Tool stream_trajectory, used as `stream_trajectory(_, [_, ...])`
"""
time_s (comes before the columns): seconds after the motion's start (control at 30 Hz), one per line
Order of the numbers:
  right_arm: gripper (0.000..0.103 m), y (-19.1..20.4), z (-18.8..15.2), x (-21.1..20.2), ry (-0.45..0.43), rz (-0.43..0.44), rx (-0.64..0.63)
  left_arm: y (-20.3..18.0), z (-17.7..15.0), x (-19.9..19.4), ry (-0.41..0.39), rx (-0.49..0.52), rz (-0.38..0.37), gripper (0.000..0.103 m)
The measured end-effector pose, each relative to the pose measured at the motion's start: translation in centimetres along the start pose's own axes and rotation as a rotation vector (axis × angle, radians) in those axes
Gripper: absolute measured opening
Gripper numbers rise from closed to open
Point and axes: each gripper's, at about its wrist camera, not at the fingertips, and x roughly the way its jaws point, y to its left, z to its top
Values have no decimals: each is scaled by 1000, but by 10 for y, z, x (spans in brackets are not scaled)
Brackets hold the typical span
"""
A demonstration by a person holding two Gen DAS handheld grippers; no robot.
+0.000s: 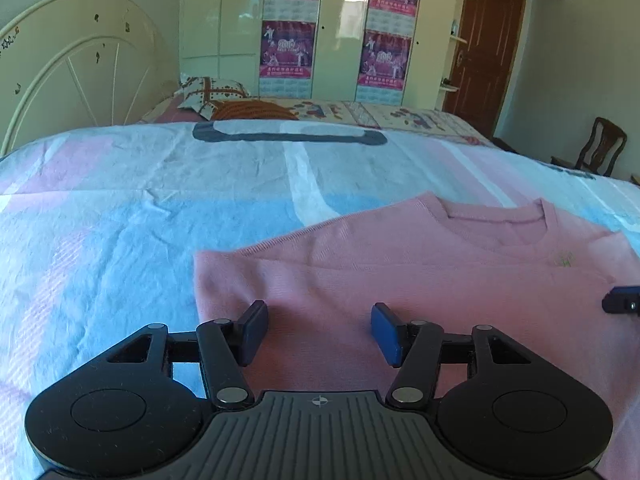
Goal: Fold small clothes
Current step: 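Open both tools and lift them away from the folded sweatshirt, then grasp the sweatshirt hem with both tools and fold it up over the collar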
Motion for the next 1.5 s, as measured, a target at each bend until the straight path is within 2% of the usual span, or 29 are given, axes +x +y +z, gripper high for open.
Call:
stream_trajectory(0.1, [22, -6, 7, 4, 5, -15, 29, 23, 10, 7, -1, -73, -33, 57])
stream_trajectory(0.2, [24, -4, 9, 3, 7, -22, 33, 17, 13, -6, -14, -59, 19, 57])
stream_trajectory(0.3, [27, 3, 7, -13, -44, 6, 28, 8, -3, -30, -29, -72, 3, 57])
stream_trajectory(0.37, [27, 9, 1, -12, -26, 3, -3, -2, -20, -33, 13, -42, 35, 57])
stream_trajectory(0.43, [27, 8, -6, -4, 21, -28, -13, -7, -38, -40, 4, -18, 67, 57])
stream_trajectory(0.47, [27, 8, -7, -6, 9, -27, -19, -10, -43, -44, -1, -5, 76, 57])
stream_trajectory(0.57, [28, 7, -8, -20, -19, -31, -13, -13, -47, -57, -8, 4, 84, 57])
stream_trajectory(0.67, [28, 14, -11, -33, -52, 23, -33, -14, -51, -60, -4, 10, 91, 57])
stream_trajectory(0.77, [27, 19, -18, -26, 1, 31, -76, -11, -54, -64, -3, -7, 95, 57])
stream_trajectory(0.87, [27, 8, -24, -25, 14, -39, -80, -1, -63, -72, 13, -21, 112, 58])
stream_trajectory(1.0, [30, 5, -23, -42, -30, -27, -59, 2, -71, -85, 3, -9, 132, 59])
stream_trajectory(1.03, [31, 4, -25, -42, -21, -8, -50, 2, -72, -86, 7, -7, 131, 59])
stream_trajectory(1.1, [31, 2, -30, -31, 49, -28, -53, 2, -75, -88, 13, -4, 137, 59])
stream_trajectory(1.13, [31, 1, -31, -34, 37, -29, -57, 2, -76, -90, 17, -2, 141, 60])
stream_trajectory(1.3, [34, -11, -36, -72, -20, -33, -35, 2, -88, -117, 31, -9, 158, 60])
stream_trajectory(1.5, [35, -65, -63, -115, -14, -45, 66, -5, -130, -170, 46, -42, 146, 60])
